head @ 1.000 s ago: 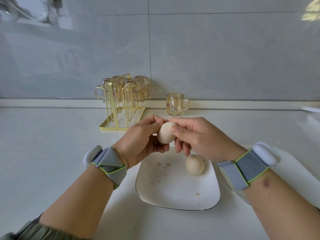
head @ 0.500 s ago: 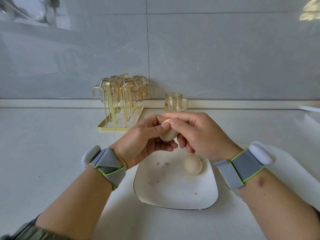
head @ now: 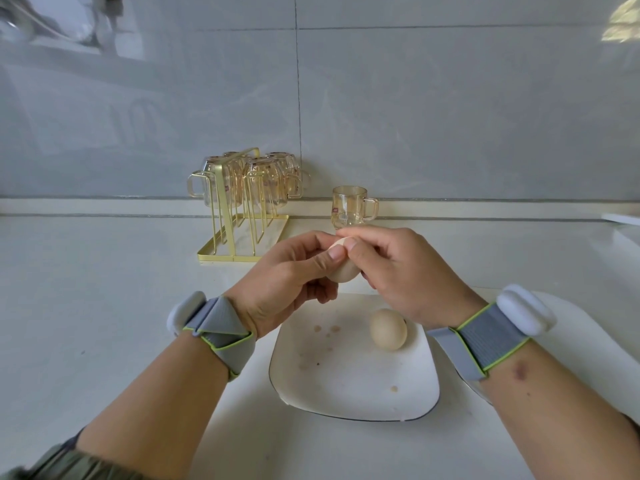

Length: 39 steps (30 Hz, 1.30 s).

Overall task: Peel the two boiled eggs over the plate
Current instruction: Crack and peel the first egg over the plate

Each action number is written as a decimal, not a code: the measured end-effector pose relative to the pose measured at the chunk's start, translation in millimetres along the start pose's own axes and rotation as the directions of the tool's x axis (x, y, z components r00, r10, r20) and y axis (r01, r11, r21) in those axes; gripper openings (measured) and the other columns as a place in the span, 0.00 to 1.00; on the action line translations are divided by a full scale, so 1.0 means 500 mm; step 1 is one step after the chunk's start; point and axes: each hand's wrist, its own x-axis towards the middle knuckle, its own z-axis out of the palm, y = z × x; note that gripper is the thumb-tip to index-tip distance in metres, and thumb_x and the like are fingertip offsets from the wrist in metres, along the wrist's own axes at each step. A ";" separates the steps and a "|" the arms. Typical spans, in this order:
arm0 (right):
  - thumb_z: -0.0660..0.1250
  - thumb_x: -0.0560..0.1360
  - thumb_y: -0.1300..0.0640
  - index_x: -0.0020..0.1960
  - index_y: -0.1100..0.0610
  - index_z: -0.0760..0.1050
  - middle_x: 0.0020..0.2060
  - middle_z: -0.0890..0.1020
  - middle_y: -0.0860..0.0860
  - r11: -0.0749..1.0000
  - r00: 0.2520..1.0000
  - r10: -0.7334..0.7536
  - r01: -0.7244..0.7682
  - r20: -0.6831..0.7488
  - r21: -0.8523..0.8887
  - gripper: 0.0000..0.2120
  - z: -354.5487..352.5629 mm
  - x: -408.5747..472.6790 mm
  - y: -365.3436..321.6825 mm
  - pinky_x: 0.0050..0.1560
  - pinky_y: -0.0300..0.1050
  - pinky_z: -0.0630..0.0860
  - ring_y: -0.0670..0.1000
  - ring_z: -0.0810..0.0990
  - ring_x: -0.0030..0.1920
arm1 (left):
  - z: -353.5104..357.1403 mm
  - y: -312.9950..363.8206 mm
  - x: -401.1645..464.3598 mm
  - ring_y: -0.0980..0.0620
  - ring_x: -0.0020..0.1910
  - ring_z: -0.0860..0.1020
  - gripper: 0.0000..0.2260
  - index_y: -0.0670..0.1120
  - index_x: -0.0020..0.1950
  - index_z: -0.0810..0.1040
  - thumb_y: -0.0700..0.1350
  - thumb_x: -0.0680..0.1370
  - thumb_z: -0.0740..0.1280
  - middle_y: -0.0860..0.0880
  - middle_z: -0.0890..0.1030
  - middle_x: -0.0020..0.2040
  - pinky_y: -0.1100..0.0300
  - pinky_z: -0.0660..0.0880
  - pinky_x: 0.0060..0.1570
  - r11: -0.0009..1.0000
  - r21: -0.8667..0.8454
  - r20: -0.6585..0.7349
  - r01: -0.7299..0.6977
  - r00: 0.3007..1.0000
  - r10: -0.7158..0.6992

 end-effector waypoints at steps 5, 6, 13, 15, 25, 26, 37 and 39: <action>0.60 0.81 0.49 0.55 0.58 0.80 0.29 0.70 0.58 0.998 1.000 0.015 -0.016 0.014 0.064 0.16 -0.001 0.000 -0.003 0.35 0.53 0.71 0.57 0.69 0.33 | 0.000 0.005 -0.001 0.49 0.31 0.73 0.13 0.37 0.53 0.77 0.45 0.75 0.66 0.45 0.76 0.37 0.60 0.71 0.32 1.000 -0.030 0.002 -0.001 1.000 0.001; 0.60 0.80 0.47 0.57 0.55 0.81 0.29 0.70 0.55 0.994 0.999 0.027 -0.028 0.018 0.105 0.16 -0.002 0.001 -0.004 0.35 0.50 0.70 0.53 0.69 0.32 | -0.001 0.007 0.000 0.49 0.31 0.73 0.14 0.36 0.54 0.76 0.45 0.75 0.66 0.45 0.76 0.37 0.60 0.71 0.32 0.999 -0.050 -0.003 -0.001 1.000 0.001; 0.59 0.80 0.49 0.53 0.52 0.81 0.29 0.71 0.60 0.983 0.999 0.003 -0.010 0.036 0.184 0.13 -0.007 0.000 -0.015 0.31 0.47 0.67 0.54 0.68 0.30 | 0.001 0.010 0.001 0.46 0.29 0.73 0.09 0.40 0.46 0.73 0.45 0.73 0.67 0.41 0.75 0.36 0.58 0.72 0.30 0.990 -0.141 -0.052 0.011 0.998 -0.018; 0.59 0.81 0.51 0.51 0.52 0.81 0.30 0.72 0.62 0.989 1.000 -0.006 0.002 0.029 0.146 0.13 -0.007 -0.002 -0.015 0.33 0.51 0.68 0.59 0.70 0.33 | 0.000 0.008 0.001 0.46 0.29 0.73 0.07 0.42 0.42 0.73 0.45 0.73 0.68 0.41 0.76 0.36 0.58 0.71 0.30 0.989 -0.147 -0.054 0.019 0.998 -0.027; 0.60 0.81 0.50 0.54 0.52 0.82 0.26 0.73 0.52 0.985 1.000 -0.007 0.003 0.022 0.174 0.13 -0.005 0.000 -0.009 0.32 0.41 0.69 0.45 0.70 0.29 | -0.002 0.012 -0.001 0.46 0.29 0.73 0.07 0.42 0.43 0.74 0.45 0.74 0.68 0.42 0.76 0.37 0.58 0.72 0.32 0.985 -0.169 -0.047 0.029 0.998 -0.038; 0.60 0.80 0.49 0.56 0.52 0.81 0.26 0.73 0.51 0.974 0.999 0.011 -0.018 0.033 0.226 0.14 -0.005 0.001 -0.008 0.32 0.37 0.68 0.43 0.70 0.29 | -0.002 0.014 -0.001 0.46 0.29 0.73 0.08 0.41 0.44 0.73 0.46 0.74 0.67 0.42 0.76 0.37 0.58 0.72 0.32 0.984 -0.176 -0.052 0.033 0.998 -0.043; 0.61 0.82 0.56 0.49 0.60 0.81 0.26 0.78 0.54 0.998 1.000 -0.020 0.019 0.005 0.067 0.12 -0.009 -0.002 -0.014 0.33 0.35 0.68 0.41 0.70 0.28 | 0.001 0.012 0.003 0.46 0.29 0.74 0.16 0.37 0.55 0.73 0.47 0.73 0.67 0.40 0.76 0.39 0.57 0.73 0.32 0.984 -0.171 -0.091 0.057 0.993 -0.074; 0.60 0.82 0.56 0.49 0.60 0.81 0.26 0.78 0.54 0.998 1.000 -0.016 0.015 0.004 0.062 0.13 -0.009 -0.004 -0.016 0.32 0.34 0.68 0.41 0.70 0.27 | 0.001 0.012 0.002 0.46 0.29 0.74 0.16 0.38 0.54 0.73 0.47 0.73 0.67 0.40 0.76 0.38 0.57 0.73 0.31 0.984 -0.170 -0.093 0.057 0.993 -0.073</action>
